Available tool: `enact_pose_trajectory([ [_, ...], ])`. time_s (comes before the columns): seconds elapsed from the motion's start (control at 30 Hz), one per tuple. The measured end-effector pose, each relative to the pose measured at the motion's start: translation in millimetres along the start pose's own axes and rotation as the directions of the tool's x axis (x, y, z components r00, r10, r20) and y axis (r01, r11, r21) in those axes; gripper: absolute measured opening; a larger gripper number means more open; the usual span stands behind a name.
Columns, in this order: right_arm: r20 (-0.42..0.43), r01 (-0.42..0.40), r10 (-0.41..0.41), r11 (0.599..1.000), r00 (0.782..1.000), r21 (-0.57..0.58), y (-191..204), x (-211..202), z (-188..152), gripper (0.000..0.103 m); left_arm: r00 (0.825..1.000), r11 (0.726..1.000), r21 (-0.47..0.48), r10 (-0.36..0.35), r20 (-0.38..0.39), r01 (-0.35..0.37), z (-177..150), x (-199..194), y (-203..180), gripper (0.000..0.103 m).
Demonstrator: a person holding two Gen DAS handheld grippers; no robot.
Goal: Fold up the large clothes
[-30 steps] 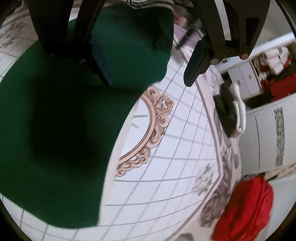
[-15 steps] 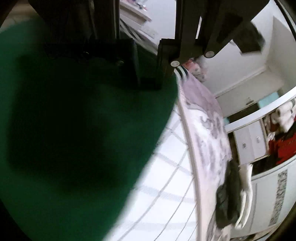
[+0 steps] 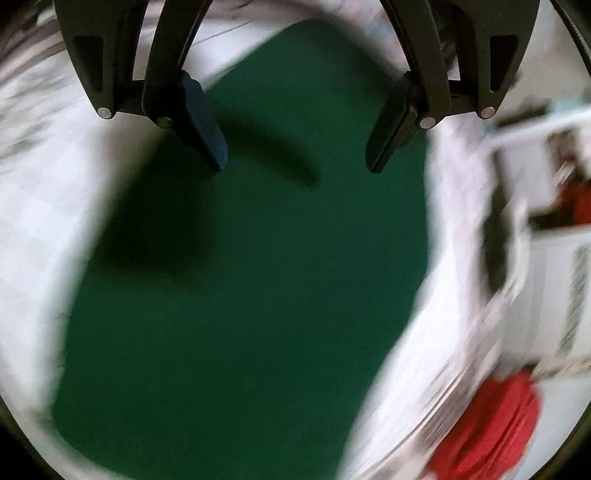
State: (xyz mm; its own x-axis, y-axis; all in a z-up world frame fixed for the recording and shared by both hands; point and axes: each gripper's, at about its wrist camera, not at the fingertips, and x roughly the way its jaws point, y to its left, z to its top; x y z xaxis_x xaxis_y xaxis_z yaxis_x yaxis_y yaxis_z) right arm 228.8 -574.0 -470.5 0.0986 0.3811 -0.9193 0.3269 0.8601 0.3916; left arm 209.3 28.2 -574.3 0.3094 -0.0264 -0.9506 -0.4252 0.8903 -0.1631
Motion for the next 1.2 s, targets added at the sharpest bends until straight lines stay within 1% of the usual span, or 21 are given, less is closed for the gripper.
enact_pose_trajectory([
  [0.07,0.084,0.070,-0.074,0.996,0.994,0.055,-50,-10,21,0.079,1.000,1.000,0.026,0.005,0.007,-0.006,2,11,-23,0.094],
  [0.1,0.095,0.050,-0.059,0.994,0.994,0.102,-81,-6,37,0.079,1.000,0.999,0.043,0.013,0.007,-0.013,3,17,-37,0.094],
  [0.17,0.089,-0.060,0.046,0.986,0.995,0.159,-115,8,56,0.079,1.000,0.996,0.087,0.005,0.008,-0.006,7,30,-61,0.094],
  [0.23,0.103,-0.222,0.203,0.950,0.974,0.220,-140,26,70,0.080,1.000,0.991,0.131,0.020,-0.001,-0.020,9,43,-79,0.094],
  [0.27,0.123,-0.260,0.237,0.939,0.964,0.225,-143,29,72,0.078,1.000,0.989,0.147,0.023,-0.015,-0.021,10,50,-86,0.094],
  [0.3,0.154,-0.292,0.262,0.930,0.953,0.225,-146,30,72,0.060,0.999,0.987,0.158,0.035,-0.021,-0.031,9,53,-90,0.094],
  [0.37,0.194,-0.308,0.267,0.924,0.944,0.227,-150,28,66,0.039,0.998,0.980,0.192,0.058,-0.026,-0.052,8,57,-98,0.094],
  [0.4,0.207,-0.336,0.290,0.910,0.935,0.244,-152,27,60,0.031,0.997,0.977,0.204,0.065,-0.028,-0.058,8,57,-100,0.094],
  [0.47,0.219,-0.372,0.315,0.874,0.923,0.312,-161,18,37,0.026,0.996,0.972,0.222,0.083,-0.033,-0.073,7,54,-101,0.094],
  [0.57,0.183,-0.363,0.317,0.858,0.931,0.362,-163,7,-4,0.023,0.992,0.965,0.244,0.111,-0.056,-0.094,3,45,-98,0.094],
  [0.7,0.032,-0.272,0.285,0.866,0.958,0.420,-170,-5,-91,0.023,0.988,0.959,0.262,0.135,-0.078,-0.110,-10,41,-94,0.094],
  [0.73,-0.006,-0.243,0.270,0.873,0.963,0.422,-172,-5,-105,0.023,0.987,0.959,0.262,0.139,-0.084,-0.112,-14,42,-92,0.094],
  [0.77,-0.036,-0.219,0.258,0.879,0.965,0.423,-170,-2,-119,0.026,0.986,0.959,0.260,0.142,-0.089,-0.115,-21,44,-93,0.094],
  [0.8,-0.079,-0.176,0.226,0.897,0.971,0.406,-170,0,-131,0.033,0.985,0.961,0.252,0.143,-0.096,-0.115,-25,48,-91,0.095],
  [0.83,-0.109,-0.140,0.196,0.912,0.974,0.386,-172,-2,-134,0.036,0.985,0.964,0.242,0.141,-0.098,-0.114,-27,50,-90,0.095],
  [0.87,-0.138,-0.099,0.158,0.927,0.978,0.362,-170,-4,-135,0.046,0.986,0.967,0.227,0.137,-0.096,-0.112,-28,50,-88,0.095],
  [0.93,-0.188,-0.014,0.073,0.955,0.979,0.297,-163,-14,-138,0.047,0.987,0.972,0.205,0.133,-0.093,-0.112,-28,52,-85,0.095],
  [1.03,-0.222,0.034,0.006,0.984,0.975,0.176,-147,-33,-136,0.053,0.987,0.977,0.183,0.127,-0.098,-0.108,-27,52,-82,0.095],
  [1.07,-0.213,0.036,-0.005,0.989,0.977,0.141,-141,-41,-134,0.056,0.987,0.979,0.177,0.124,-0.099,-0.105,-26,52,-81,0.095],
  [1.13,-0.173,0.046,-0.036,0.997,0.984,0.057,-110,-57,-126,0.064,0.987,0.979,0.174,0.123,-0.099,-0.105,-26,52,-78,0.095],
  [1.2,-0.121,0.044,-0.046,0.999,0.992,-0.012,-89,-74,-106,0.070,0.987,0.980,0.171,0.123,-0.098,-0.105,-26,51,-77,0.095],
])
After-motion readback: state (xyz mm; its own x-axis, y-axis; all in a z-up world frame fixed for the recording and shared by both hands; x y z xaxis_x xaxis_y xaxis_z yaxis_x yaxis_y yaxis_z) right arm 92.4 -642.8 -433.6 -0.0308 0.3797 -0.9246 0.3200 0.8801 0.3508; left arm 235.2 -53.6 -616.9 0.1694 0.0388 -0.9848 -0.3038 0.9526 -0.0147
